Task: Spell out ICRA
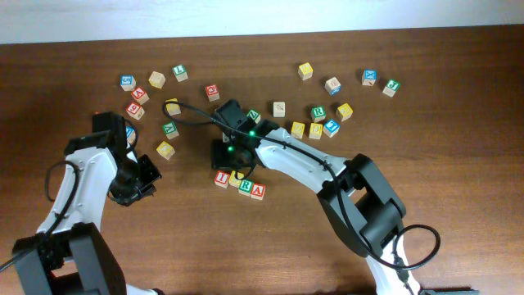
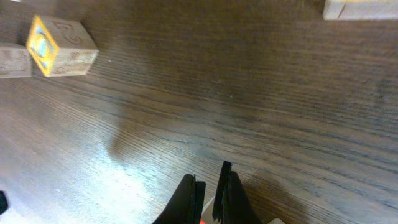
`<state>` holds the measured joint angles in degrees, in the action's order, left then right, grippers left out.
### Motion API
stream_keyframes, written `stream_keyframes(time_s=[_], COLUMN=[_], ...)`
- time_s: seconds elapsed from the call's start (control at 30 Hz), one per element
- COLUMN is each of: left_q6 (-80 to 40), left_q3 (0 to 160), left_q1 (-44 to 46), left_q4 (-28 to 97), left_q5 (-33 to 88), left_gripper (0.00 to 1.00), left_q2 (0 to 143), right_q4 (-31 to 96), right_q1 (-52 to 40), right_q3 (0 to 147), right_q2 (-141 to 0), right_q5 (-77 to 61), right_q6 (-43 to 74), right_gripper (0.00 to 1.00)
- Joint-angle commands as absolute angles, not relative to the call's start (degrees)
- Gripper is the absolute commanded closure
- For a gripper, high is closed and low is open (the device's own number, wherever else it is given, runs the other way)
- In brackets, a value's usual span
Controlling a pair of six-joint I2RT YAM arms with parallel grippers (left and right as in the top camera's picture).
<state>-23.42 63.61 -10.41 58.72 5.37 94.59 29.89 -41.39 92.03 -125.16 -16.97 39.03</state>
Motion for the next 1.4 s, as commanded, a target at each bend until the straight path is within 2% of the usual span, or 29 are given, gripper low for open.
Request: stream_keyframes(time_s=[0.0, 0.17, 0.3, 0.43, 0.63, 1.23, 1.3, 1.37], left_q6=[-22.59, -22.61, -22.59, -22.61, -22.59, -22.20, -22.20, -22.31], left_q3=[63.79, 63.79, 63.79, 63.79, 63.79, 63.79, 63.79, 63.79], left_q1=[-10.24, -10.24, -10.24, -10.24, -10.24, -9.08, -7.70, -4.40], left_q4=[58.61, 58.59, 58.61, 58.43, 58.39, 57.54, 56.45, 53.10], left_q5=[5.37, 5.08, 5.08, 5.08, 5.06, 5.10, 5.13, 5.39], left_gripper=[1.00, 1.00, 1.00, 1.00, 1.00, 1.00, 1.00, 1.00], left_q2=[93.84, 93.84, 93.84, 93.84, 93.84, 93.84, 93.93, 94.56], right_q4=[30.79, 33.65, 45.71, 51.53, 52.21, 51.75, 54.08, 62.96], right_q1=[-41.78, -41.80, -38.41, -35.97, -40.12, -42.17, -41.06, -38.06], right_q3=[92.86, 94.02, 104.68, 105.16, 105.10, 105.27, 107.00, 113.97], right_q2=[-126.48, -126.26, -126.26, -127.44, -131.85, -132.25, -132.14, -132.05], right_q5=[-15.81, -15.81, -12.19, -11.35, -11.75, -13.80, -12.84, -12.82], right_q6=[39.48, 37.67, 34.74, 34.98, 37.58, 36.67, 36.38, 33.89], right_gripper=[0.96, 0.96, 0.96, 0.96, 0.96, 0.96, 0.96, 0.96])
